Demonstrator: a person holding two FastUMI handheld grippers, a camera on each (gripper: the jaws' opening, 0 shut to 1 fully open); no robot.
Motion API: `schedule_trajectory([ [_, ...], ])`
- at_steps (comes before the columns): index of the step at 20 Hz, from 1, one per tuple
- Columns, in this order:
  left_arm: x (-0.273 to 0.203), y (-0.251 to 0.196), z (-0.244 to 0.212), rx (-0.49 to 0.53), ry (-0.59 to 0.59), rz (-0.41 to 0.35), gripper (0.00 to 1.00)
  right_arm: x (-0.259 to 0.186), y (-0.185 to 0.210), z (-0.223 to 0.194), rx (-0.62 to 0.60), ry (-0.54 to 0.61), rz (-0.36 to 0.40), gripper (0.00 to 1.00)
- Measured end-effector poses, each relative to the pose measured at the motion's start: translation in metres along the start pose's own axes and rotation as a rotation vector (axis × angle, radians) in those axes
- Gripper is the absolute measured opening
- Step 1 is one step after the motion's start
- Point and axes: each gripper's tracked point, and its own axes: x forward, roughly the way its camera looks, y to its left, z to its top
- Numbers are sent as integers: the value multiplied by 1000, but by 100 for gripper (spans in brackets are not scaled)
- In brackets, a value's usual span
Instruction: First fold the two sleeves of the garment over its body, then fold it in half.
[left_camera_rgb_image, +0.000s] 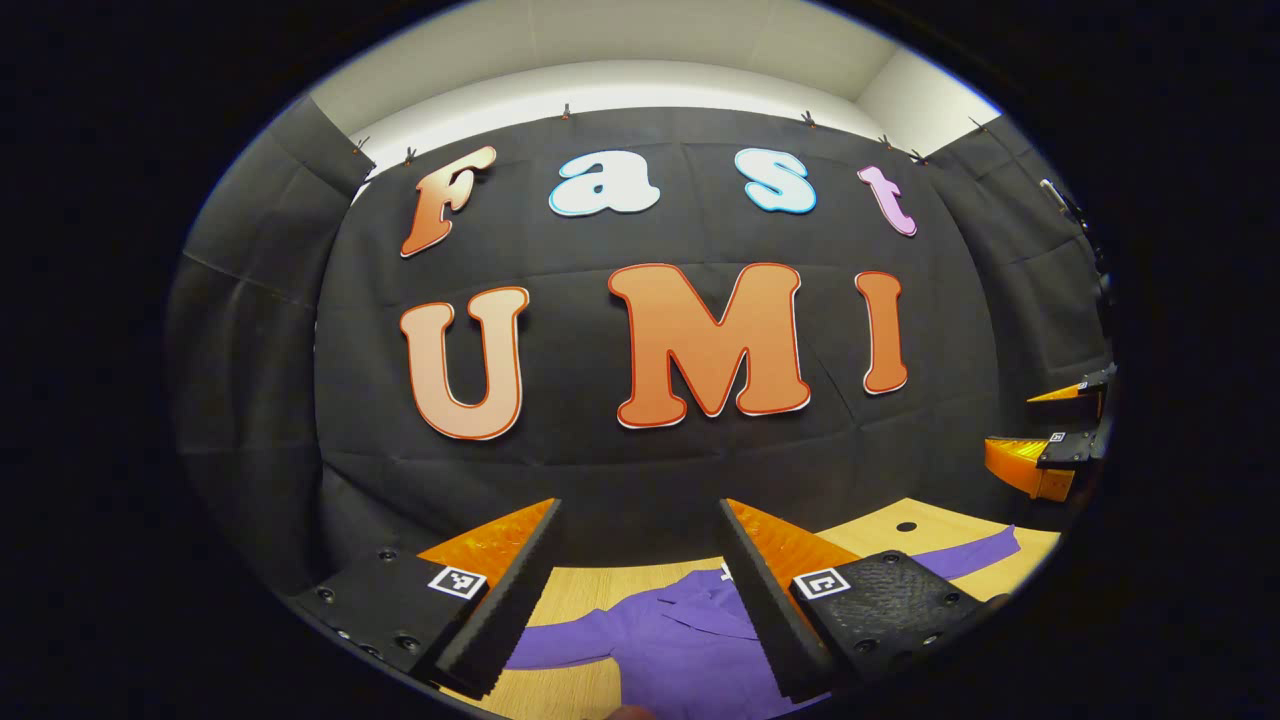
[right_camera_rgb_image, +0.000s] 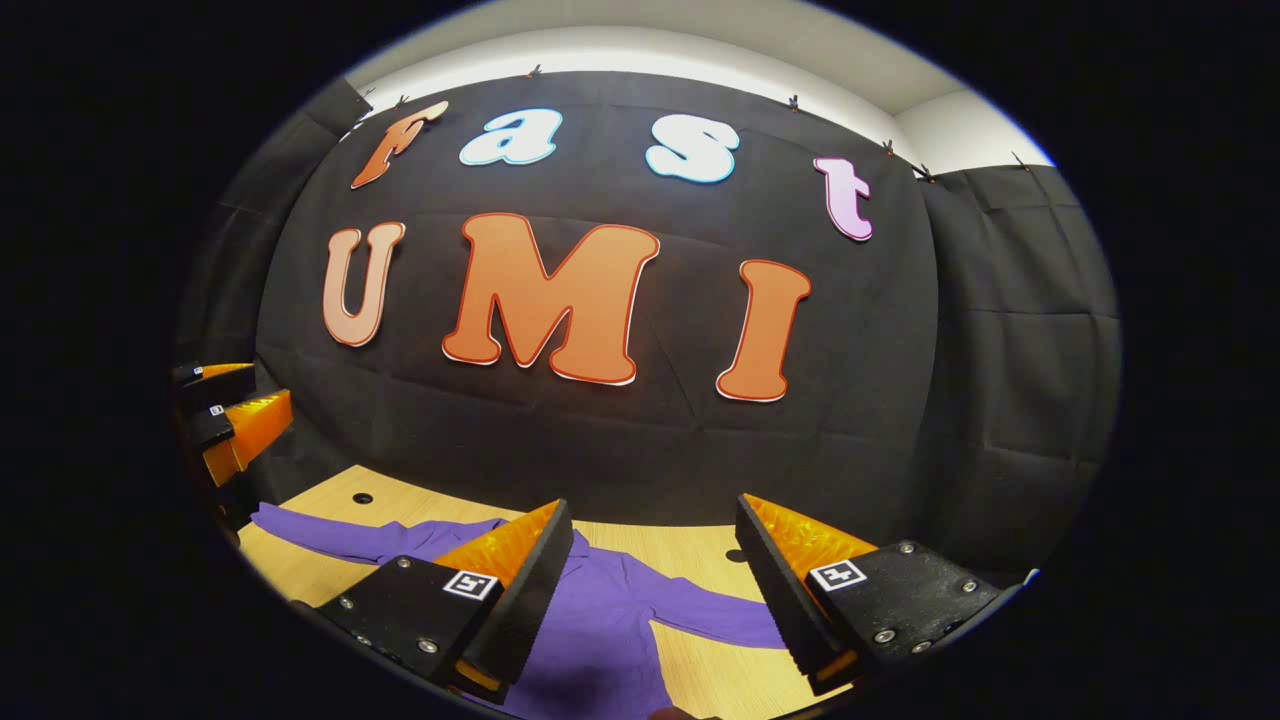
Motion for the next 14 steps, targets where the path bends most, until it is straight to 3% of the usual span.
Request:
schedule_trajectory([
  [8,1,-20,1,11,3,6,95,17,-21,-11,32,19,28,97],
  [14,-1,-41,0,32,20,33,95,37,-50,-29,-88,27,70,97],
])
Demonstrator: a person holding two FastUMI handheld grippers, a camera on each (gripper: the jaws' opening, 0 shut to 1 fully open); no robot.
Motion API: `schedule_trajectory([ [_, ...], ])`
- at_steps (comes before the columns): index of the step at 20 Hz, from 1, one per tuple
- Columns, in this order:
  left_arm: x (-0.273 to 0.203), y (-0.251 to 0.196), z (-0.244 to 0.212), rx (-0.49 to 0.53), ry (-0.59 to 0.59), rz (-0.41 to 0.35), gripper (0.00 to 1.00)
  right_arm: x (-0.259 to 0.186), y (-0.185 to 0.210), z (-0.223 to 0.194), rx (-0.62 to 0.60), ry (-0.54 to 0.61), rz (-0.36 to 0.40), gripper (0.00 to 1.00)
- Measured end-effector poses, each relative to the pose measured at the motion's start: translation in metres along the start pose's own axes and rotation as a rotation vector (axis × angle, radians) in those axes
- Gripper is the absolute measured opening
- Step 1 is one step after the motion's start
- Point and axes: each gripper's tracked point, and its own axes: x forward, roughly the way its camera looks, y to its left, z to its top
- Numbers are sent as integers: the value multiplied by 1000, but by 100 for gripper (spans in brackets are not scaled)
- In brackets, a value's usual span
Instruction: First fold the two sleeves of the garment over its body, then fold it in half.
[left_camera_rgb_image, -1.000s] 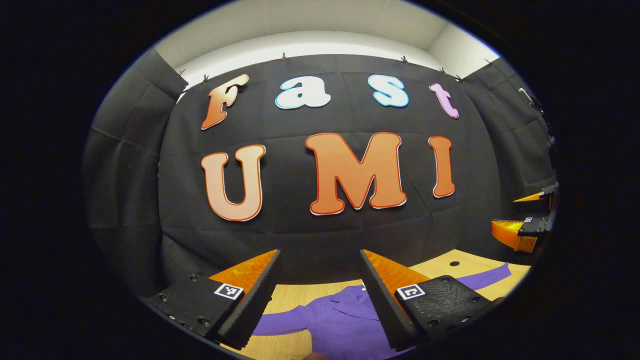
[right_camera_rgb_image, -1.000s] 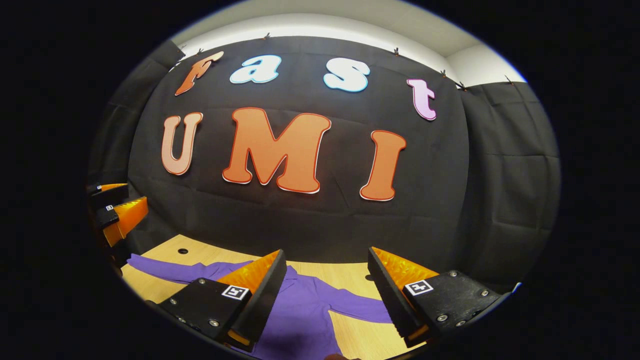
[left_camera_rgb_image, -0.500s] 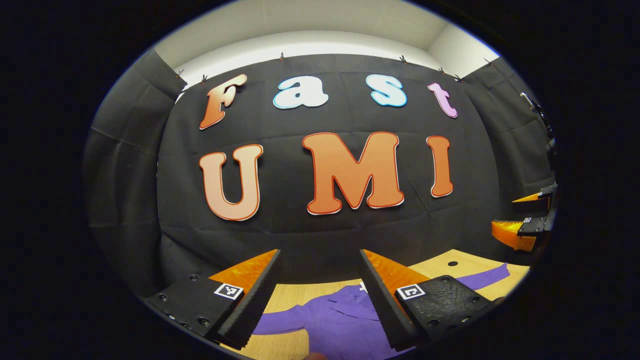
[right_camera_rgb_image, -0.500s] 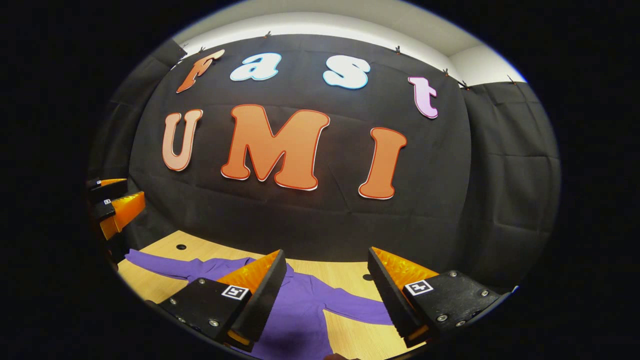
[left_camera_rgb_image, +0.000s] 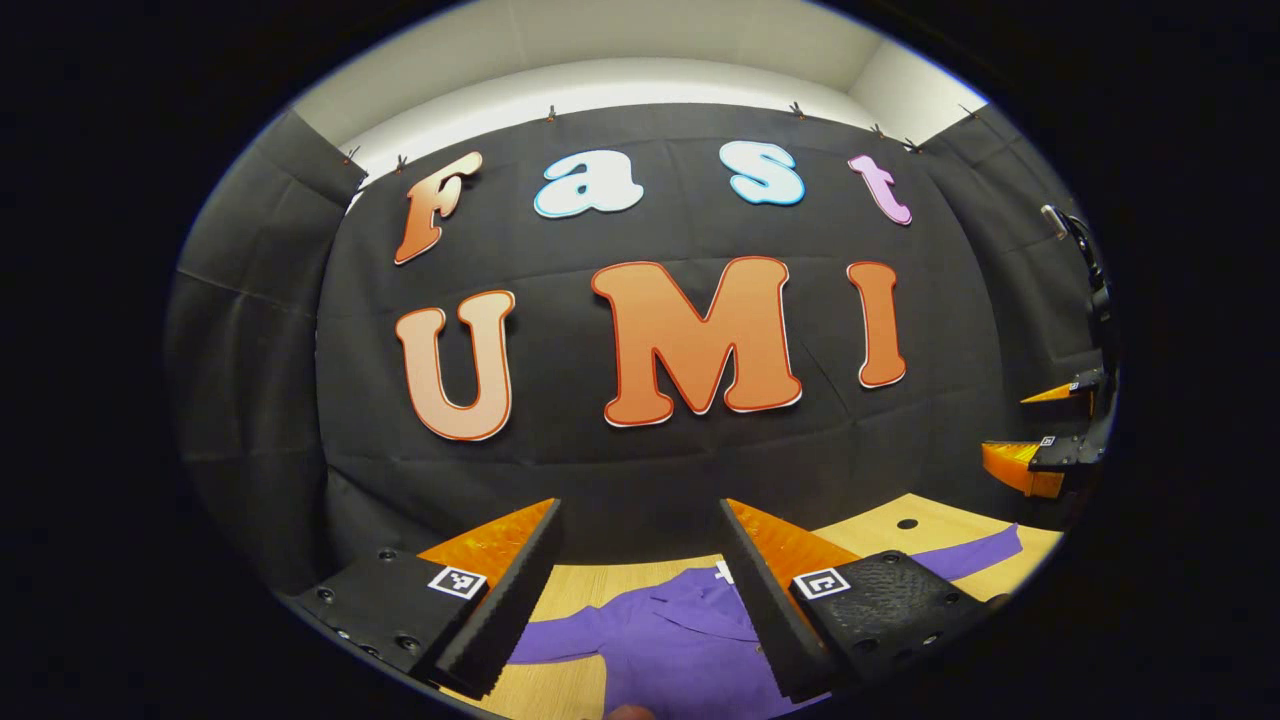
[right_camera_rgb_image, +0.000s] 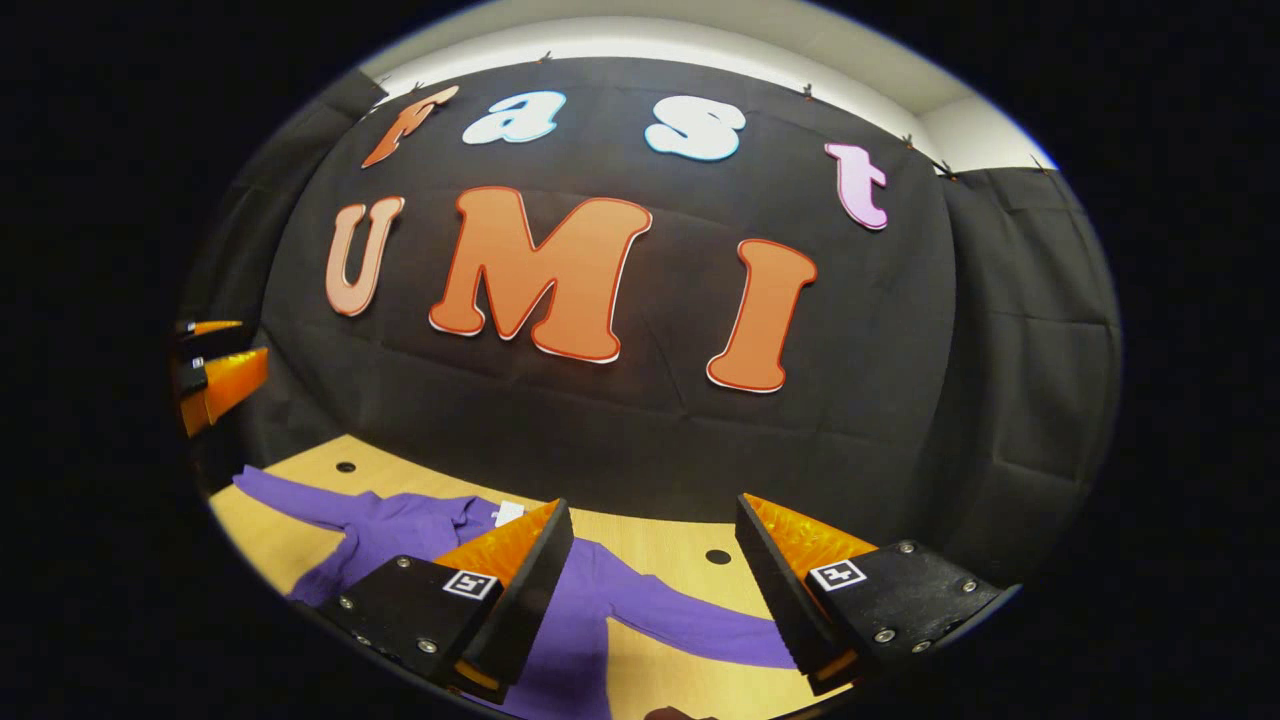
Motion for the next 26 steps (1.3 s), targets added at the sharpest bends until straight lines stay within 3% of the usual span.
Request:
schedule_trajectory([
  [7,-13,-31,-8,33,49,52,95,24,-27,-48,-138,82,158,97],
  [11,-19,-53,-14,48,86,71,95,46,-60,-95,-183,191,244,98],
  [21,-18,-85,-29,101,172,72,95,91,-149,-221,-162,541,305,98],
  [26,-13,-90,-40,113,217,78,95,98,-167,-264,-275,658,403,98],
])
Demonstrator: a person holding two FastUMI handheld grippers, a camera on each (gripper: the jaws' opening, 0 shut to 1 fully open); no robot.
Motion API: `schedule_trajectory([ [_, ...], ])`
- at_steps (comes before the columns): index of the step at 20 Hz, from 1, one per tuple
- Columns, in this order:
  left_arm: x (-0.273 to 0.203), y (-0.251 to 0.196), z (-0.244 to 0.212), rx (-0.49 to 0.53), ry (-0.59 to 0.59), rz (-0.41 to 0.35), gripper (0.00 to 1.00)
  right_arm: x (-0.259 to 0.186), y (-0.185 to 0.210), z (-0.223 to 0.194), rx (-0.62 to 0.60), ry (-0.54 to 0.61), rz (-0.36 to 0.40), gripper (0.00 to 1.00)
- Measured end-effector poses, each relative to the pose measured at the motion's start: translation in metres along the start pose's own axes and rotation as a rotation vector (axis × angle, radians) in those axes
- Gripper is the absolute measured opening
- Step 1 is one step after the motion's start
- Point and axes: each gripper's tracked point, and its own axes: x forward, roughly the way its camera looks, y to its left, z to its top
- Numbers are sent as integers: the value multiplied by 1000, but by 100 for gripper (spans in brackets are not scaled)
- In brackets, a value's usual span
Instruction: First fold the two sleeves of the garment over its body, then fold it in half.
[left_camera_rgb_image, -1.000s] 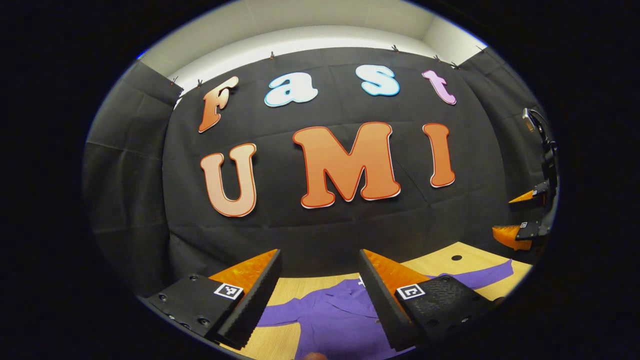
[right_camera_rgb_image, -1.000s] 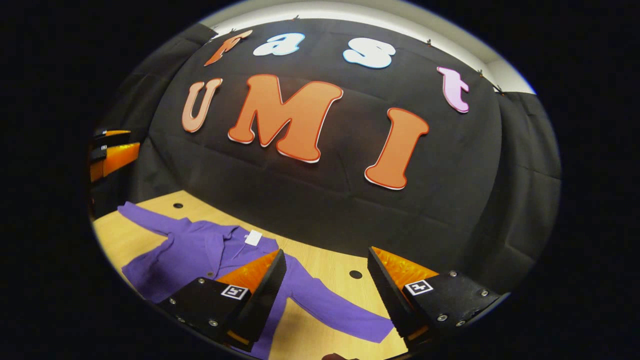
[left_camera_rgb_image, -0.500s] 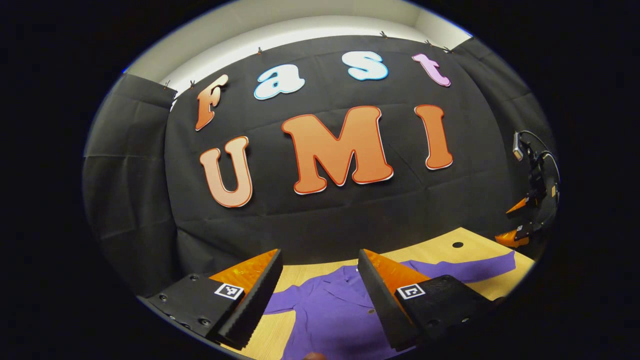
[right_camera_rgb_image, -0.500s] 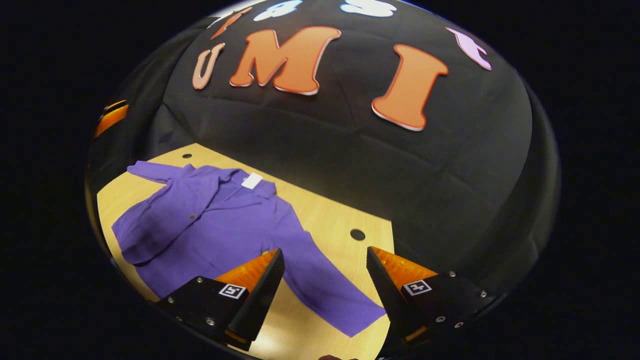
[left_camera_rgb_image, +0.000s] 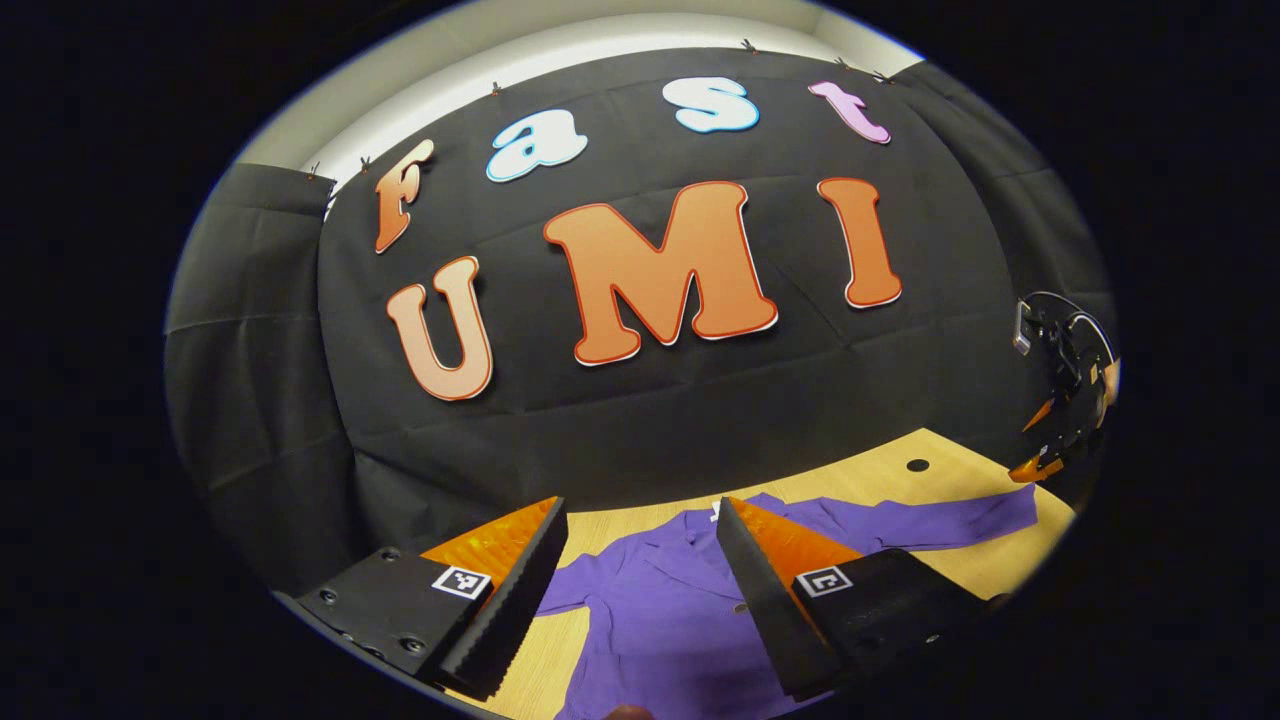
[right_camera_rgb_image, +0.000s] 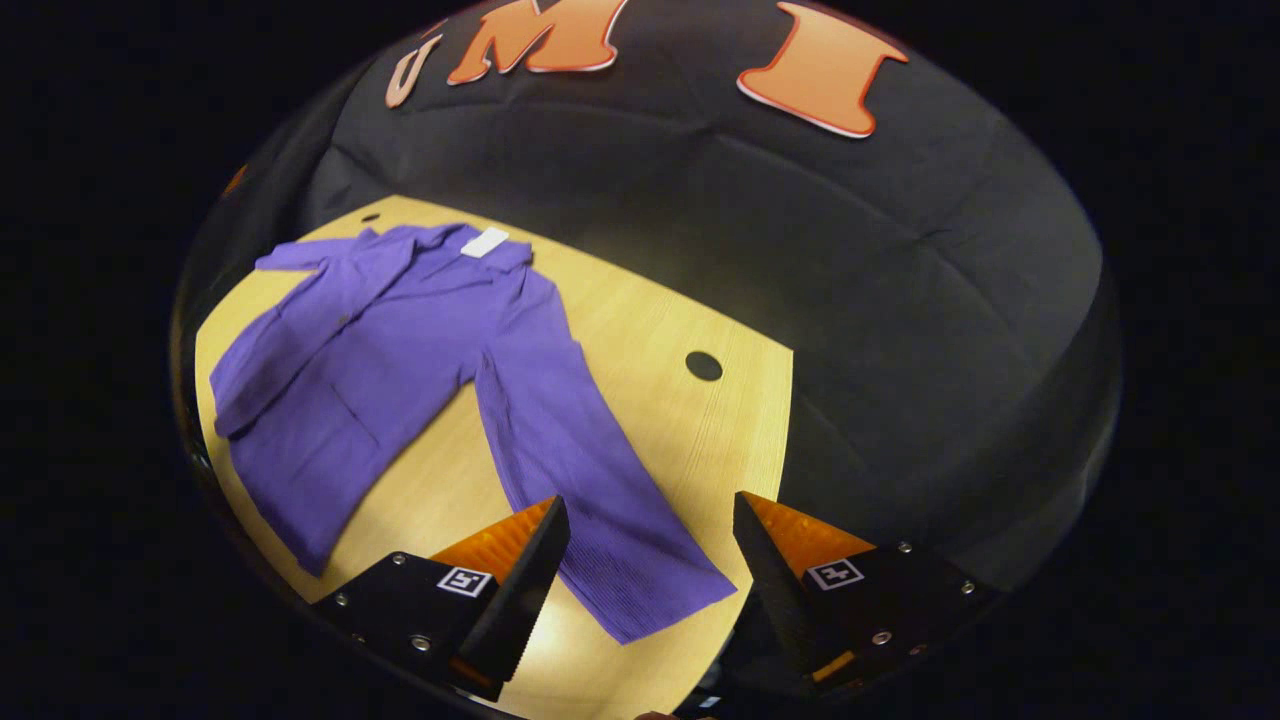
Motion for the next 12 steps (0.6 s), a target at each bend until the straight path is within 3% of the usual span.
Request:
schedule_trajectory([
  [5,4,-9,-7,15,35,-4,95,27,5,-49,-45,164,153,98],
  [12,10,-17,-12,21,69,-10,95,58,-1,-103,-88,376,219,98],
])
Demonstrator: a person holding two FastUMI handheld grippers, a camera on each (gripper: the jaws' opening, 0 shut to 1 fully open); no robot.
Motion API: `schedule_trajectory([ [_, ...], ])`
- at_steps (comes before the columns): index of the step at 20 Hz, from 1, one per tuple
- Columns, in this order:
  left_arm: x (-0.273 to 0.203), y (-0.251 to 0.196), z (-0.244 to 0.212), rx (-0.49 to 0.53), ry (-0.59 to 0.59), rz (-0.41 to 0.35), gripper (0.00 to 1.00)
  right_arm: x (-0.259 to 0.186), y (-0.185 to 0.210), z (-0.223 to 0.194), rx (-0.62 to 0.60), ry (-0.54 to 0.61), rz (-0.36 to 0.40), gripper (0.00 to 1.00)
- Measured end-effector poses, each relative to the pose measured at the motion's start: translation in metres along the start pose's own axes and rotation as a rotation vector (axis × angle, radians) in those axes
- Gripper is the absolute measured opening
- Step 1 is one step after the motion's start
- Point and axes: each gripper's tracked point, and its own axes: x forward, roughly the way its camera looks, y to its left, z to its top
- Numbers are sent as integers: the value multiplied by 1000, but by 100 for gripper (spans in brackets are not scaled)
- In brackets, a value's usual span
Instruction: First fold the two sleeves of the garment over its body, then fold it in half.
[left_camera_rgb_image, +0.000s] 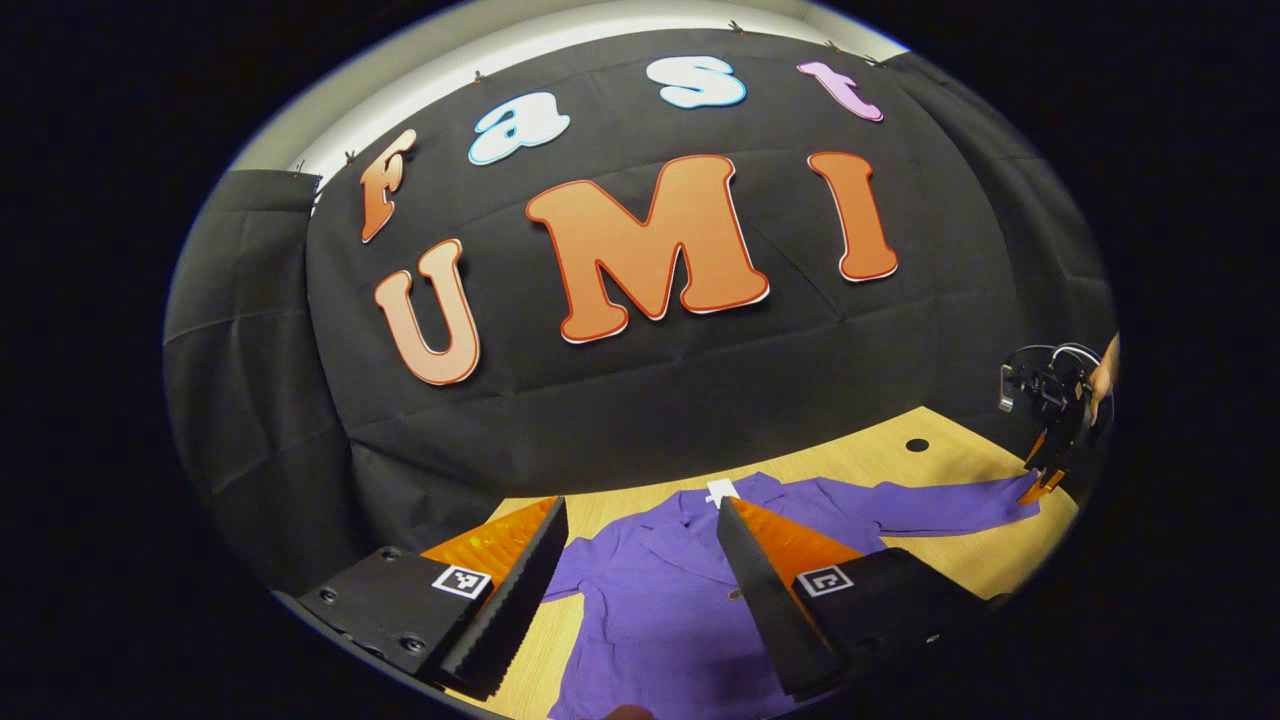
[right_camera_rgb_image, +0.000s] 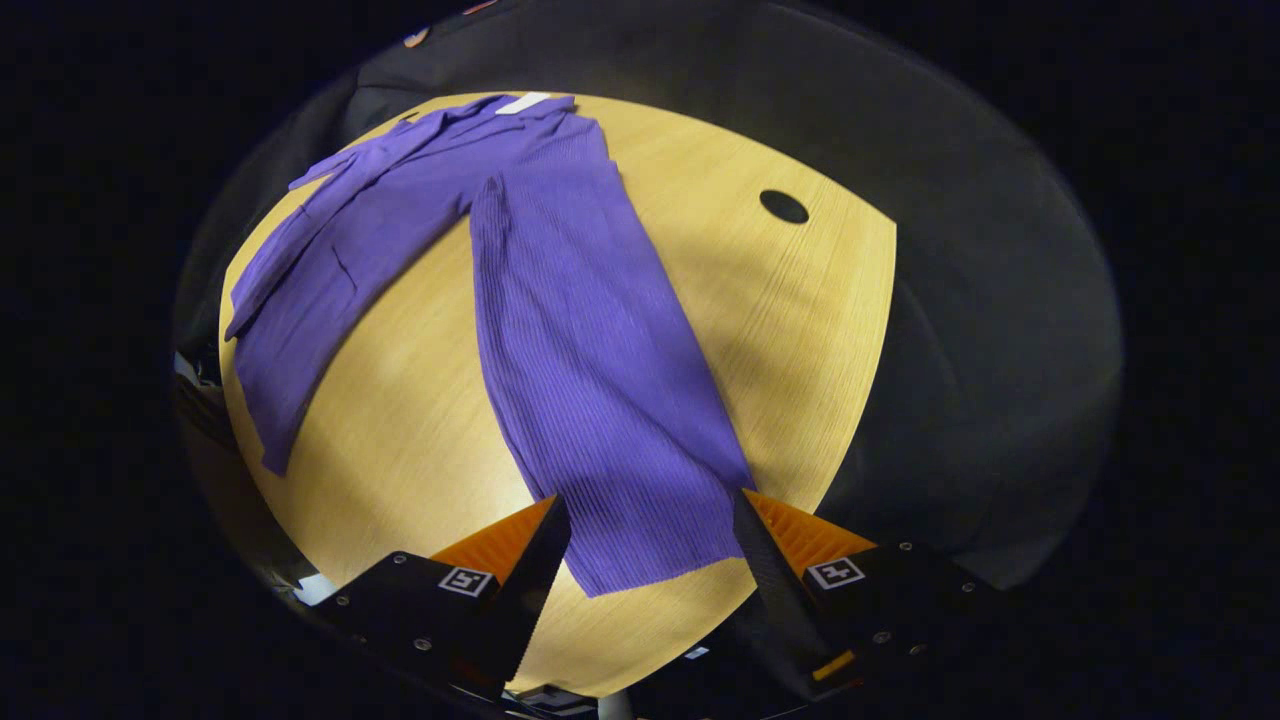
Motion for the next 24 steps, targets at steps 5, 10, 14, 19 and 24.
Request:
schedule_trajectory([
  [5,7,-7,-1,0,10,-16,95,10,-7,-16,8,99,40,97],
  [10,8,-11,-3,3,20,-33,95,23,-14,-23,67,153,84,92],
  [14,9,-11,-4,1,28,-41,97,25,-15,-20,55,173,91,86],
  [19,7,-7,-1,5,16,-41,98,21,-3,-21,7,193,84,64],
  [24,5,-1,-7,-11,11,-41,95,11,5,-13,52,186,90,6],
])
